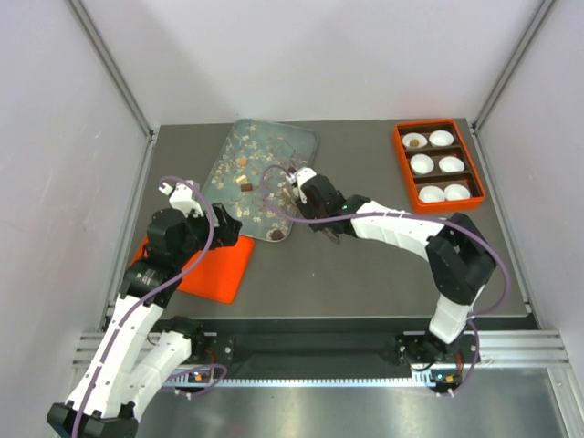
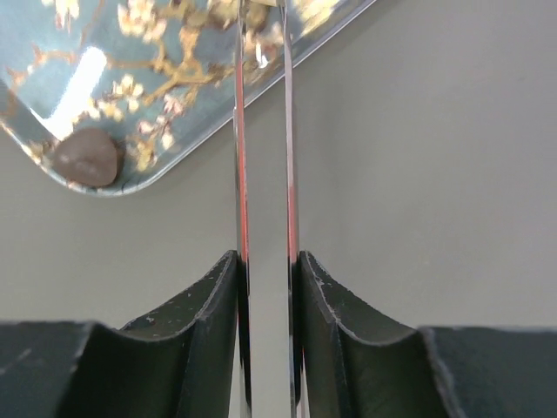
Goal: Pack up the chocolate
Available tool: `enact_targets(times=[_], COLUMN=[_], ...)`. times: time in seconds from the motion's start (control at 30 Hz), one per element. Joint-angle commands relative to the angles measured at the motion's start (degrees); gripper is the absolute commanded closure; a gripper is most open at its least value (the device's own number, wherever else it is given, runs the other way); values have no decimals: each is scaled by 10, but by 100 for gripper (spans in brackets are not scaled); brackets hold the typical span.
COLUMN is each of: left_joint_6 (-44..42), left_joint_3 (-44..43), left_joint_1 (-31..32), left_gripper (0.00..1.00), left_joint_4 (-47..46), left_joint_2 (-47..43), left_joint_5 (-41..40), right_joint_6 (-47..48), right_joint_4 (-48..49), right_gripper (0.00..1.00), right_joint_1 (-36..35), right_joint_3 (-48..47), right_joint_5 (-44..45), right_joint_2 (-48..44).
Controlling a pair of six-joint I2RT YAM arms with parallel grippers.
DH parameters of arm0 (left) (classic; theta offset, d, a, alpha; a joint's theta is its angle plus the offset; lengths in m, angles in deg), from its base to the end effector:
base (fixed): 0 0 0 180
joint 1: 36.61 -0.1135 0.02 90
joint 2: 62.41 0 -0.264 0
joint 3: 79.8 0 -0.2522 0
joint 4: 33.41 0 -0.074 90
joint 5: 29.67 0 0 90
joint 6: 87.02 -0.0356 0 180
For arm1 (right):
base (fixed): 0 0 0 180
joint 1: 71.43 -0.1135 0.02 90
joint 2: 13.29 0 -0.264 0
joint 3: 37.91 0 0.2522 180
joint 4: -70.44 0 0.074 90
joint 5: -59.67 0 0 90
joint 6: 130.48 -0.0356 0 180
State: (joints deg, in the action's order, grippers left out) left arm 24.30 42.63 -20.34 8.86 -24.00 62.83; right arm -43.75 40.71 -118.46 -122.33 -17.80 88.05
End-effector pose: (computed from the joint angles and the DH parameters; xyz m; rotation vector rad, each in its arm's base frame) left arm 0.1456 -0.0441 0.3173 -0.0594 2.0030 -0.4678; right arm 0.2700 0.2785 0.2199 -0.7852 2.2321 0.1644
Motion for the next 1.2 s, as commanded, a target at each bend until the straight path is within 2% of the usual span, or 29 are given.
enact_targets(times=[0.0,0.27,0.53,0.8,1.0,1.17], left_joint_6=[0,0,-1,-1,-1,-1], left_joint_3=[0,0,1,1,1,1], left_joint_1=[3,2,2,2,2,2], left_gripper=[4,4,3,3,3,3], left_joint_4=[-7,-7,-9,-9,-8,-7], left_joint_2=[-1,-1,-1,3,0,-1], left_joint_5=[1,4,7,7,4,4], right_joint_6=[-16,-22,5,-1,-9,-11], right_joint_4=[14,-7,-30,-35,-50,-64], right_gripper=[73,73,73,73,73,73], right_joint_1=[32,142,326,438,493,512], right_joint_3=[-25,-20,-29,-94,-157,-194], right_joint_5=[-29,-64,-62,-21,-15,-25], right_joint_2=[-61,-123,-161,-99,-44,0])
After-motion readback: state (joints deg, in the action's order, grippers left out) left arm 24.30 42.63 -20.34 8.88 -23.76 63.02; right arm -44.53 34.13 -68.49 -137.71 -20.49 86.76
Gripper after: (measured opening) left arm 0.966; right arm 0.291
